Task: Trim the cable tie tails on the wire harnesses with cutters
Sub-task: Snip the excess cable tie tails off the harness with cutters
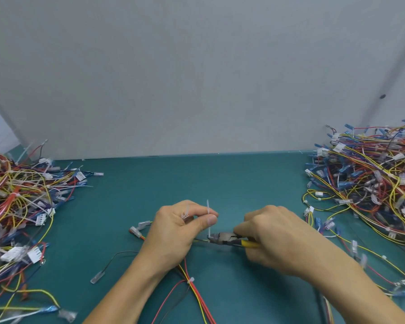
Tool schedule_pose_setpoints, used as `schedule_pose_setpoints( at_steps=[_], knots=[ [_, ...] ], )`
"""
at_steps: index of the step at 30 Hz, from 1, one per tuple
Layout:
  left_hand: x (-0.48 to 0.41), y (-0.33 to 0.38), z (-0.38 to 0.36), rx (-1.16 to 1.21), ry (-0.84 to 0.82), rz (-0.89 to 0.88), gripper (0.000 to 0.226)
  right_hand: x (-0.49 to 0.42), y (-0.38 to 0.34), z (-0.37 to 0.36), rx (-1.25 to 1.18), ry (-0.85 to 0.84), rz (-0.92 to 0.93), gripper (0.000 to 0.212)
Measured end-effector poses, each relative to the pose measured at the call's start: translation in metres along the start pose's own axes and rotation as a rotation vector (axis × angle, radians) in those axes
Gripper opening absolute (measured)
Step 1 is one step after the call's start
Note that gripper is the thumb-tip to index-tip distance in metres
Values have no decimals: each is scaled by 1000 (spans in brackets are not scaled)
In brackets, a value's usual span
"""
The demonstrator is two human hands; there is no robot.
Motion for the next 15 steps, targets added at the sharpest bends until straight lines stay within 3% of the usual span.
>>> schedule_pose_setpoints(
  at_steps=[11,15],
  knots=[
    [4,15,18,93,72,28,17,1,10,0,-148,22,-121,7],
    [20,43,27,3,-37,-87,25,12,0,18,-265,58,-122,10]
  ],
)
Point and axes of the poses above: each hand's wrist, its own x-axis away from the middle knuckle, its own z-axis out of the back of the hand, y = z × x, the point moved 5 cm from there along -x, towards the middle knuckle, and after that the axes turned 15 degrees about -x, right-handed, at the moved point
